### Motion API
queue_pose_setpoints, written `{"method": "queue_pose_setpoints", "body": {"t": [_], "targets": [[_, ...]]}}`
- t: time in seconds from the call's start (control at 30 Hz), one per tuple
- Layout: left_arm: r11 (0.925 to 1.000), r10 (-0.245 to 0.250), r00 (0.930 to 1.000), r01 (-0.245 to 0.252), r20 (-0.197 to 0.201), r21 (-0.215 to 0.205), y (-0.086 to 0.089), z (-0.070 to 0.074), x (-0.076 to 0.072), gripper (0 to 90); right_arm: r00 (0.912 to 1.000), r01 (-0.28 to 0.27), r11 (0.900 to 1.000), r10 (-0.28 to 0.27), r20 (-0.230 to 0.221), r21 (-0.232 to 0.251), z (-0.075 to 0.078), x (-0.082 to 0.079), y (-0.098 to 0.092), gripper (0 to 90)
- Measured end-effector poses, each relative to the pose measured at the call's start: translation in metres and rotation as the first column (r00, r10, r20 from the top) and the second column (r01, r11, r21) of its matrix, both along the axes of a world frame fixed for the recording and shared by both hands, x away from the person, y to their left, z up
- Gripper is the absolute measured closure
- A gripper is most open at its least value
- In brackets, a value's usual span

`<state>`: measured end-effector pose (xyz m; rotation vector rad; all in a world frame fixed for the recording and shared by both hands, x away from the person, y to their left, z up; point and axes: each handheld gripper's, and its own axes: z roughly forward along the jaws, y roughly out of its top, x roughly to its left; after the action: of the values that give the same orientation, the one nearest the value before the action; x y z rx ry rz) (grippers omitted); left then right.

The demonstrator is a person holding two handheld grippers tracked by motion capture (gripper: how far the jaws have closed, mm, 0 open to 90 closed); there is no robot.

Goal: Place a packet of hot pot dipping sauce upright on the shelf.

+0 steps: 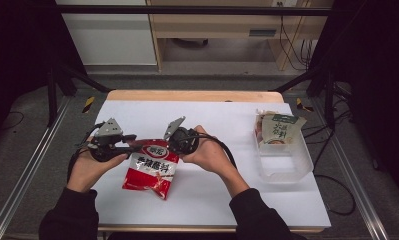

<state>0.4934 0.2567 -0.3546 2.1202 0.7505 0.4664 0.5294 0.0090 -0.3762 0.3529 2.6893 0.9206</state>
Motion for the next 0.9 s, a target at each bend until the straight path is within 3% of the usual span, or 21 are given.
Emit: {"method": "queue_pose_setpoints", "body": {"t": [0.1, 0.23, 0.47, 0.8, 0.9], "targets": [[0.9998, 0.019, 0.9998, -0.019, 0.008, -0.011, 0.004, 0.0, 0.001, 36.2, 0.9999, 0.013, 1.0, -0.013, -0.003, 0.003, 0.006, 0.0, -0.005, 89.8], [0.9995, 0.029, 0.9995, -0.029, 0.008, -0.015, 0.007, -0.001, 0.001, 27.7, 0.9995, 0.03, 0.999, -0.03, 0.006, 0.015, 0.015, 0.003, -0.013, 89.9], [0.9989, 0.046, 0.999, -0.046, -0.001, -0.001, 0.012, -0.004, 0.003, 25.1, 0.9988, 0.046, 0.999, -0.046, 0.015, 0.028, 0.035, 0.004, -0.026, 89.9], [0.998, 0.064, 0.9979, -0.064, -0.007, 0.005, 0.018, -0.008, 0.004, 22.7, 0.9963, 0.057, 0.998, -0.059, 0.062, 0.034, 0.066, 0.004, -0.045, 90.0], [0.9974, 0.072, 0.9974, -0.071, -0.01, 0.013, 0.019, -0.01, 0.005, 21.9, 0.995, 0.071, 0.997, -0.072, 0.069, 0.016, 0.071, 0.004, -0.051, 90.0]]}}
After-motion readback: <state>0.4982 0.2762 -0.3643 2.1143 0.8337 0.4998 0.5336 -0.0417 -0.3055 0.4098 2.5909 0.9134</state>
